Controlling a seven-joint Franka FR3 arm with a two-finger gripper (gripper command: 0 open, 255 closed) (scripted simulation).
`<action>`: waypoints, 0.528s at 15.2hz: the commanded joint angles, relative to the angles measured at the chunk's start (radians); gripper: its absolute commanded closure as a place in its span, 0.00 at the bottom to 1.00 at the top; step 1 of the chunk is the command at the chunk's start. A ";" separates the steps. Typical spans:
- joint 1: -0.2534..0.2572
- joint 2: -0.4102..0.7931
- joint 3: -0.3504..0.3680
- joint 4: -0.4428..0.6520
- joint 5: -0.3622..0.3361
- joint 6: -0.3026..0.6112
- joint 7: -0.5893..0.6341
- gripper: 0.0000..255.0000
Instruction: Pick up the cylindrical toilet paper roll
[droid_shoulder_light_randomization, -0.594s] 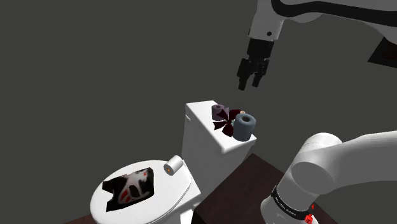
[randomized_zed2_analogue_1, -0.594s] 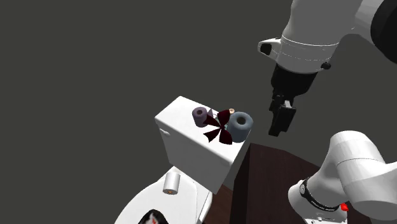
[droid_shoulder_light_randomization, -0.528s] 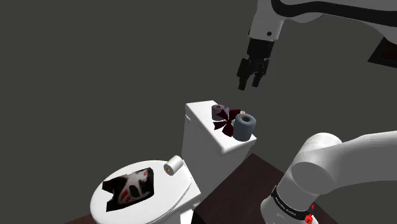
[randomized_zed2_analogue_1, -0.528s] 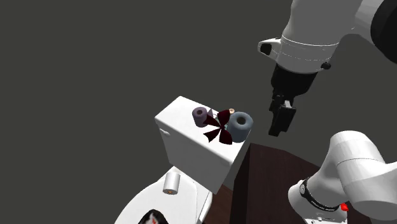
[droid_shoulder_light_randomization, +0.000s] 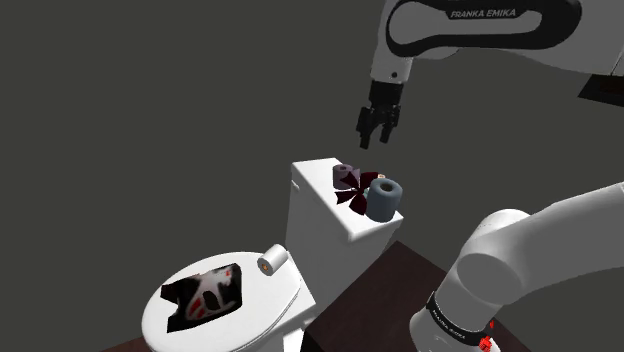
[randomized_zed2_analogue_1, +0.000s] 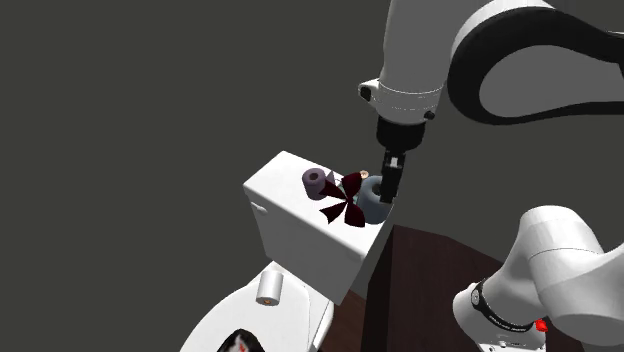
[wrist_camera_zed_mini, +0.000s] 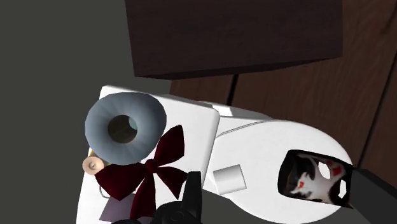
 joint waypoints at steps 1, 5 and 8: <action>-0.006 0.065 -0.015 0.015 -0.015 0.041 -0.020 0.00; -0.018 0.196 -0.046 0.052 -0.040 0.119 -0.062 0.00; -0.028 0.300 -0.067 0.092 -0.054 0.170 -0.092 0.00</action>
